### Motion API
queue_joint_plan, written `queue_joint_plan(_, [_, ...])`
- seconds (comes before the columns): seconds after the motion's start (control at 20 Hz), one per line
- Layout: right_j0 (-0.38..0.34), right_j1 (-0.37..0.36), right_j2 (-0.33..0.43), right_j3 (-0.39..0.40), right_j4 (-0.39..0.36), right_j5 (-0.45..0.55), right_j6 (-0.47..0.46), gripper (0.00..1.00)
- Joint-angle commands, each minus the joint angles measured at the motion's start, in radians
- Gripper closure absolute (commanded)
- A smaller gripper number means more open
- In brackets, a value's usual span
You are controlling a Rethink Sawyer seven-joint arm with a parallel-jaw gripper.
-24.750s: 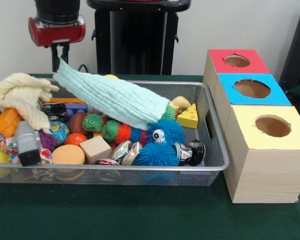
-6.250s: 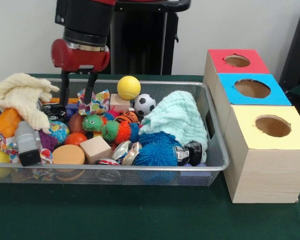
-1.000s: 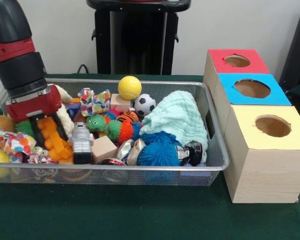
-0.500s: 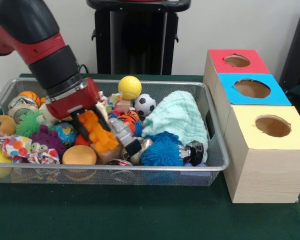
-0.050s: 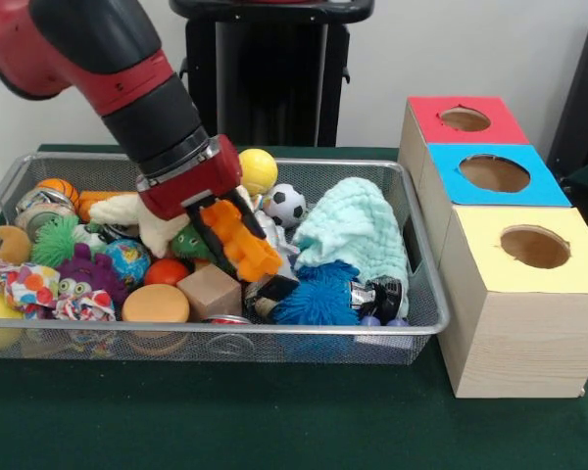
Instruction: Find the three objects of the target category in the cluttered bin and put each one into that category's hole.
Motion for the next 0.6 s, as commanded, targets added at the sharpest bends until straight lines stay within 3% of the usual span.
queue_joint_plan(0.05, [0.071, -0.007, -0.048, 0.091, 0.067, -0.010, 0.312, 1.00])
queue_joint_plan(0.6, [0.111, -0.017, -0.056, 0.116, 0.102, -0.061, 0.297, 1.00])
